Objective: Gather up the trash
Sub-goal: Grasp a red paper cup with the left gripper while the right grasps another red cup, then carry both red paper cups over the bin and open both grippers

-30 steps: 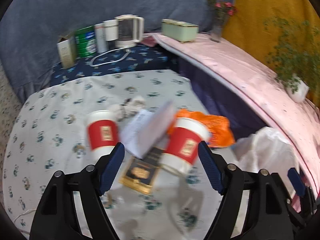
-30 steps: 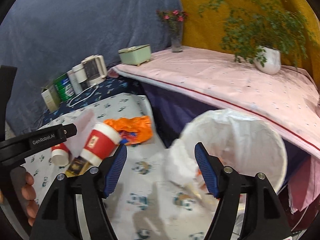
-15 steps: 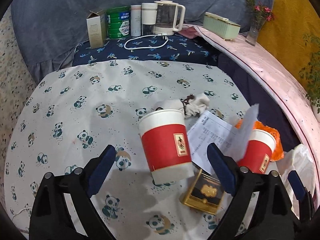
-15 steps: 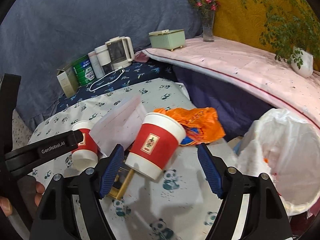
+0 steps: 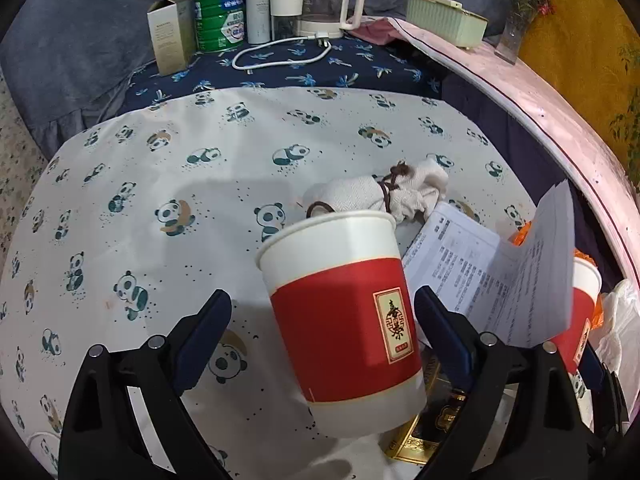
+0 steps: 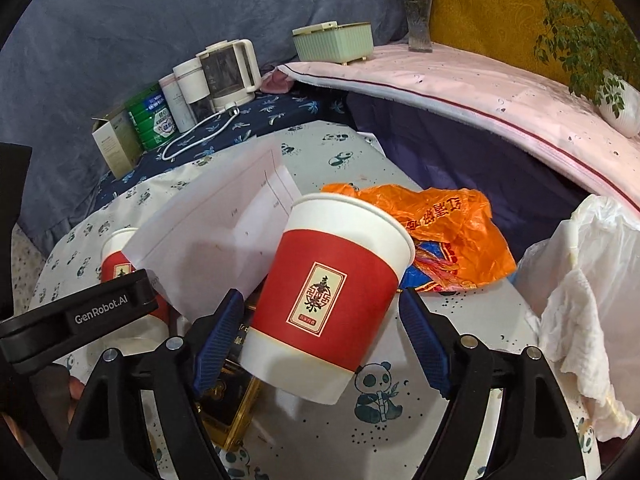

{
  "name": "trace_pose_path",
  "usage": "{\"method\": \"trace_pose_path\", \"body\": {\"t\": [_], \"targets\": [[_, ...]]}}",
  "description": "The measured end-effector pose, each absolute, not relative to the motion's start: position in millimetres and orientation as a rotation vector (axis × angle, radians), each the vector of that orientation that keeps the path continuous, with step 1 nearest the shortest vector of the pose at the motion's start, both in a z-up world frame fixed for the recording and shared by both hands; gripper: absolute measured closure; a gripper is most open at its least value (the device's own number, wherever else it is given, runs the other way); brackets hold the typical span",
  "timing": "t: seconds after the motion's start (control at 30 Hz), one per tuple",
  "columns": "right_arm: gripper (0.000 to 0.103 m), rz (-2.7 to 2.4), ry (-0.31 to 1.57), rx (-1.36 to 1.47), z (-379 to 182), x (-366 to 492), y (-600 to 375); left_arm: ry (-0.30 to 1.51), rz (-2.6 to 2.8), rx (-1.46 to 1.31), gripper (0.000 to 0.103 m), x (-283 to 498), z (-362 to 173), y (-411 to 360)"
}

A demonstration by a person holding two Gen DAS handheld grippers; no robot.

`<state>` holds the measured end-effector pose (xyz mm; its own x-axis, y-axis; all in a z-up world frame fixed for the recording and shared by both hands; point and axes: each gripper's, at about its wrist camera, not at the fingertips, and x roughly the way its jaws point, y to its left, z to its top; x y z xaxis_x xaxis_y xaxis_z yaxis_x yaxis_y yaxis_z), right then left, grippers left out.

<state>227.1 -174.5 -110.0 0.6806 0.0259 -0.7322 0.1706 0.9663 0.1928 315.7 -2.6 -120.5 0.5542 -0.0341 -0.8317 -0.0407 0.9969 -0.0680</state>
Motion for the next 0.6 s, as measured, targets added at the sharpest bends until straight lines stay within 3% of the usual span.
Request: {"method": "trace_pose_path", "body": {"t": [0.07, 0.13, 0.17, 0.2, 0.6], "targets": [[0.028, -0.08, 0.828, 0.258, -112.8, 229.9, -174.0, 0.99, 0.002, -0.084, 0.016, 316.1, -124.4, -2.0], [0.037, -0.067, 0.831, 0.27, -114.6, 229.8, -174.6, 1.006, 0.0, -0.084, 0.028, 316.2, -127.5, -1.5], [0.041, -0.06, 0.833, 0.278, -115.0, 229.9, -175.2, 1.019, -0.008, -0.084, 0.043, 316.4, -129.7, -1.1], [0.042, -0.057, 0.831, 0.284, -115.0, 229.8, -176.2, 1.033, -0.004, -0.08, 0.047, 316.2, -131.9, -0.5], [0.044, -0.028, 0.737, 0.276, -78.1, 201.8, -170.4, 0.939, 0.005, -0.119, 0.049, 281.4, -87.5, 13.6]]}}
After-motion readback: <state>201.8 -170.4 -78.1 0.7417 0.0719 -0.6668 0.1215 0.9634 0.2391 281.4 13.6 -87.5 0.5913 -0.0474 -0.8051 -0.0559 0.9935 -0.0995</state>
